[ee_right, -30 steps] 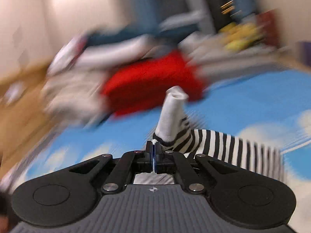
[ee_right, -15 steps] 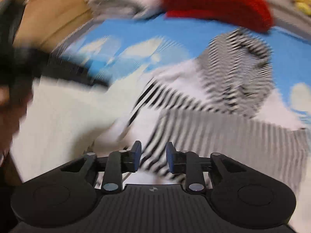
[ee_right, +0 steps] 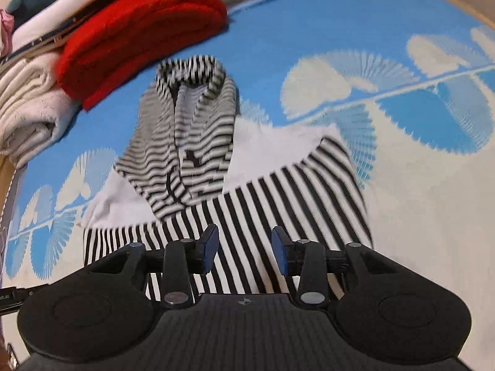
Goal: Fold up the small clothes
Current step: 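Smooth the folded sleeves flat with both grippers open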
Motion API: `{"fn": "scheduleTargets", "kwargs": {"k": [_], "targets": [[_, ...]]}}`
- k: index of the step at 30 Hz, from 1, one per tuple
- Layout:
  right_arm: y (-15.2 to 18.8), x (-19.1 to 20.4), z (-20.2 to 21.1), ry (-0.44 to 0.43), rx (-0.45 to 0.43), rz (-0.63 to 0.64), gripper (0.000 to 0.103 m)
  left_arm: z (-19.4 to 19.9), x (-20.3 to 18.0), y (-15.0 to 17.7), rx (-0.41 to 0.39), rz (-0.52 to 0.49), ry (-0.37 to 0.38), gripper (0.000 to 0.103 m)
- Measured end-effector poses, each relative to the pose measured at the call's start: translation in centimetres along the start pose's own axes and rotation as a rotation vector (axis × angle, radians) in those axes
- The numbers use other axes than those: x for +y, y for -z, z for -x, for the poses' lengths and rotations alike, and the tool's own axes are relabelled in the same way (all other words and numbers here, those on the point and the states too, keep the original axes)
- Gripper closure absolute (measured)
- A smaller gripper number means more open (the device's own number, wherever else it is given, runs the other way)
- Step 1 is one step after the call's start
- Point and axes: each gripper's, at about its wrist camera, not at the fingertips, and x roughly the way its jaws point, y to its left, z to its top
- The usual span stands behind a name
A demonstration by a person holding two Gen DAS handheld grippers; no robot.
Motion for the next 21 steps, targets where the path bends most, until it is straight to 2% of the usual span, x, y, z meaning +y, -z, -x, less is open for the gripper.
{"fn": "scheduleTargets", "kwargs": {"k": [3,5,7,8,11,16,18,21], "targets": [[0.5,-0.7,-2.3,-0.027,0.091,-0.033,0.063,-0.8,-1.4,0.2,0.008,-0.029,-0.013,0.060],[1.2,-0.7,-4.1,-0.013,0.141,-0.035,0.063,-1.3,-2.1,0.3,0.012,-0.041,-0.019,0.060],[2.4,-1.5,-5.9,0.054,0.186,-0.035,0.064,-1.5,-2.7,0.4,0.013,-0.053,-0.020,0.060],[3.0,-2.0,-6.5,0.088,0.206,-0.044,0.068,-1.6,-2.9,0.5,0.014,-0.060,-0.020,0.060],[3.2,-2.7,-6.3,0.084,0.200,-0.092,0.068,-1.8,-3.5,0.5,0.018,-0.079,-0.019,0.060],[2.5,-0.6,-3.6,0.058,0.118,0.018,0.060,-2.6,-4.6,1.1,0.034,-0.121,-0.016,0.060],[2.8,-0.6,-4.0,0.064,0.141,0.040,0.059,-3.3,-5.1,1.8,0.058,-0.142,-0.020,0.060],[3.6,-1.8,-5.6,0.099,0.211,0.004,0.059,-4.6,-6.1,2.9,0.093,-0.180,-0.025,0.060]]}}
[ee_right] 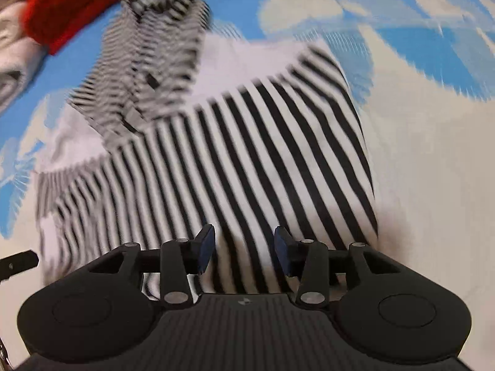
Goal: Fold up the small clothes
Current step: 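Smooth the folded sleeves flat with both grippers open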
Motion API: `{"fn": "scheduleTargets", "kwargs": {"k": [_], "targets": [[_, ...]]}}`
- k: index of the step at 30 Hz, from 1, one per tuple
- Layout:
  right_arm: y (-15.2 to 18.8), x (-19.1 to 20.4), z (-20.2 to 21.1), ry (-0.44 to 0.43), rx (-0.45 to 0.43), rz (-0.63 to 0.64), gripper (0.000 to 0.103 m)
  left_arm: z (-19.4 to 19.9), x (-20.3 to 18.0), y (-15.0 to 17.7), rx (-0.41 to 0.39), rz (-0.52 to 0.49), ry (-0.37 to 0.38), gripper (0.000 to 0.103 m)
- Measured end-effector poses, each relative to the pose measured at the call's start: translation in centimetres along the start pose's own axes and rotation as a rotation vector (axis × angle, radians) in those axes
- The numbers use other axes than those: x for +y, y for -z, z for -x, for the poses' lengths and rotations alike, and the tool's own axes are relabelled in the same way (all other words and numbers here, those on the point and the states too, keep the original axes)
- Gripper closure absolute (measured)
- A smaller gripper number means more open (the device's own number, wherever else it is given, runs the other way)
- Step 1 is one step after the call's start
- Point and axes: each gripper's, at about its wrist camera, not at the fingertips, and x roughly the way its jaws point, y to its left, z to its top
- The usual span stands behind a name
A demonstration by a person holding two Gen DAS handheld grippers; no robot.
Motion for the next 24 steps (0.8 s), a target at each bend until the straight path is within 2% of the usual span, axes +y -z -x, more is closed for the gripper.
{"fn": "scheduleTargets", "kwargs": {"k": [1,3,5,7,10,12,13,14,16,20,22,24], "targets": [[0.1,-0.2,-0.2,-0.004,0.004,0.000,0.059,-0.5,-0.3,0.3,0.010,-0.011,-0.005,0.060],[0.2,0.0,-0.2,0.009,-0.004,0.038,0.066,-1.4,-0.7,0.7,0.027,-0.027,-0.018,0.058],[0.4,-0.4,-0.2,0.042,-0.011,0.047,0.093,-2.6,-0.9,1.1,0.050,-0.039,-0.041,0.052],[0.2,-1.4,-0.4,0.054,-0.004,0.013,0.103,-3.8,-0.9,1.5,0.071,-0.047,-0.060,0.050],[0.0,-1.9,-0.5,0.044,0.010,-0.006,0.103,-4.5,-1.3,1.6,0.083,-0.066,-0.079,0.050],[0.2,-1.7,-0.1,0.050,0.006,-0.008,0.103,-3.6,-1.5,1.3,0.066,-0.062,-0.067,0.050],[0.2,-1.5,0.1,0.047,-0.001,-0.015,0.097,-2.9,-1.4,1.0,0.037,-0.056,-0.043,0.050],[0.2,-1.3,0.4,0.040,-0.012,-0.015,0.086,-2.4,-1.3,0.7,0.012,-0.051,-0.032,0.049],[0.1,-0.5,0.7,0.027,-0.037,0.031,0.071,-2.4,-0.7,0.3,-0.006,-0.023,-0.042,0.047],[0.6,0.3,-0.2,0.036,-0.016,0.111,0.069,-4.9,0.2,0.7,0.094,0.003,-0.078,0.047],[0.5,0.7,-0.1,0.045,-0.018,0.120,0.069,-4.3,0.0,0.4,0.075,-0.003,-0.078,0.047],[0.3,0.9,0.5,0.044,-0.036,0.117,0.067,-2.9,-0.2,-0.2,0.027,-0.004,-0.048,0.047]]}}
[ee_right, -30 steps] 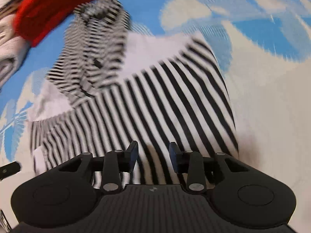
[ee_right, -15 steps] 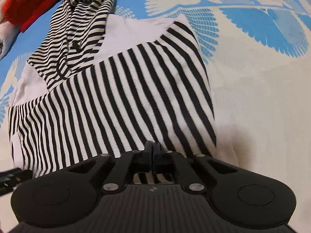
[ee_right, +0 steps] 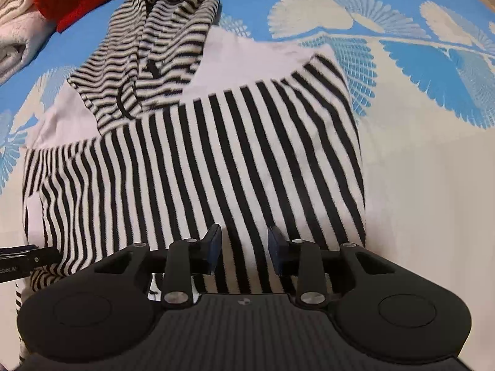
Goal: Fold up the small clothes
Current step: 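Smooth the folded sleeves flat with both grippers open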
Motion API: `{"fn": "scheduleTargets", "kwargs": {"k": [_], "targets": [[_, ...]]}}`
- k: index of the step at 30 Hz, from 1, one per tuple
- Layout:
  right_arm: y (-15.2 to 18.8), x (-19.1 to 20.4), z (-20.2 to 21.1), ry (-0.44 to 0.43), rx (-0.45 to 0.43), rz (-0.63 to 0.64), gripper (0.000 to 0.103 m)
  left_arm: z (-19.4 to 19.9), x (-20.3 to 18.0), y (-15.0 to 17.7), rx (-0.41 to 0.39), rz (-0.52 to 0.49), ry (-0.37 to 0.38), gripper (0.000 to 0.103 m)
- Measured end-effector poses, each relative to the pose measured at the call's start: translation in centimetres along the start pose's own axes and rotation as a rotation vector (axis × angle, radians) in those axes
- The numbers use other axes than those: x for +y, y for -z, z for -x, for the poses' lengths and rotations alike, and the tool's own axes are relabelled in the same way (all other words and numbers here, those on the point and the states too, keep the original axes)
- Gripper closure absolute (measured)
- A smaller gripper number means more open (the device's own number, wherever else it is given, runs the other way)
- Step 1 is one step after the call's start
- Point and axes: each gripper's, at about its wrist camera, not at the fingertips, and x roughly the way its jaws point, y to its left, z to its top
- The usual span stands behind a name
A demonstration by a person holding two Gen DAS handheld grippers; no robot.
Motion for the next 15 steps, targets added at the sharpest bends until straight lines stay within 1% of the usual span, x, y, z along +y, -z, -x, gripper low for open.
{"fn": "scheduleTargets", "kwargs": {"k": [4,7,8,12,15], "targets": [[-0.7,0.2,1.6,-0.004,-0.071,0.000,0.066,2.2,-0.3,-0.9,-0.068,-0.009,-0.008,0.047],[-1.0,0.8,3.1,-0.010,-0.152,0.021,0.066,3.0,-0.9,-1.5,-0.110,-0.028,-0.050,0.047],[-1.1,0.9,3.6,-0.018,-0.177,0.026,0.066,3.2,-0.9,-1.6,-0.121,-0.029,-0.054,0.047],[-1.4,1.9,5.3,-0.046,-0.270,0.055,0.066,4.2,-0.9,-2.1,-0.175,-0.017,-0.056,0.047],[-1.5,2.6,6.4,-0.061,-0.332,0.077,0.066,4.9,-0.4,-2.5,-0.218,-0.007,-0.080,0.047]]}}
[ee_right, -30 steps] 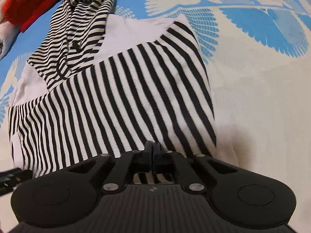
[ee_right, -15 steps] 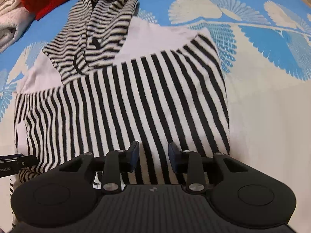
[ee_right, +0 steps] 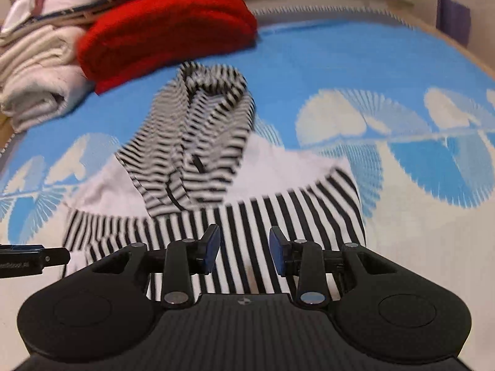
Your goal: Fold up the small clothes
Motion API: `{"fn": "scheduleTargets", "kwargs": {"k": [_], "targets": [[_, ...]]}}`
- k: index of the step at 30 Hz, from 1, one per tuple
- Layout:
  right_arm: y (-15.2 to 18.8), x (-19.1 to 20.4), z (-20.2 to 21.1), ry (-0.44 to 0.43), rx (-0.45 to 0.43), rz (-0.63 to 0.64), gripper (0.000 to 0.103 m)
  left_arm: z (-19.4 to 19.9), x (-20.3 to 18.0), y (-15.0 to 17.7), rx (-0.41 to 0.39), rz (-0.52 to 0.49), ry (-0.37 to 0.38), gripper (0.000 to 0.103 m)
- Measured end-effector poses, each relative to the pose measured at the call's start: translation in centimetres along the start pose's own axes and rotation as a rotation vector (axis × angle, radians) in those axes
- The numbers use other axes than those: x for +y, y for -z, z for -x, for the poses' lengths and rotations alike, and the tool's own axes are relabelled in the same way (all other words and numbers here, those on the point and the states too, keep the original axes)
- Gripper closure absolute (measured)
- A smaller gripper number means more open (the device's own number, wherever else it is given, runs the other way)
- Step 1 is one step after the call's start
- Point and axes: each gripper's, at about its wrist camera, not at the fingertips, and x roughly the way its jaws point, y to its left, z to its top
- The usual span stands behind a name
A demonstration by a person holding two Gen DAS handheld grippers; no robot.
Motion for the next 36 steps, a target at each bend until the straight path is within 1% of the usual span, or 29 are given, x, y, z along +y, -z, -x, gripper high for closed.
{"fn": "scheduleTargets", "kwargs": {"k": [4,8,14,16,18,19,21,25,27,36], "targets": [[-0.6,0.4,0.8,-0.032,-0.066,0.000,0.065,0.7,0.9,-0.7,-0.040,0.049,-0.009,0.047],[-0.9,0.4,0.9,-0.068,-0.084,-0.012,0.064,1.5,1.3,-1.0,-0.099,0.074,-0.015,0.047],[-0.9,0.7,1.2,-0.053,-0.119,-0.010,0.064,2.9,0.5,-1.5,-0.216,0.072,-0.005,0.046],[-0.9,0.9,1.5,-0.042,-0.145,-0.001,0.064,3.2,0.1,-1.6,-0.244,0.061,-0.008,0.037],[-0.9,1.1,1.8,-0.044,-0.164,0.011,0.064,3.4,0.0,-1.7,-0.265,0.060,-0.014,0.033],[-1.0,1.2,1.8,-0.045,-0.169,0.018,0.064,3.5,-0.1,-1.7,-0.276,0.065,-0.019,0.032],[-0.9,1.4,1.9,-0.043,-0.174,0.036,0.063,3.8,-0.1,-1.8,-0.293,0.076,-0.004,0.031],[-0.9,1.5,1.9,-0.051,-0.171,0.036,0.060,4.2,0.0,-2.1,-0.321,0.095,0.003,0.027],[-1.0,1.5,1.8,-0.060,-0.164,0.031,0.059,4.3,0.0,-2.2,-0.328,0.103,0.015,0.027],[-1.1,1.2,2.1,-0.073,-0.152,0.040,0.058,3.5,-0.2,-2.3,-0.291,0.109,0.019,0.027]]}}
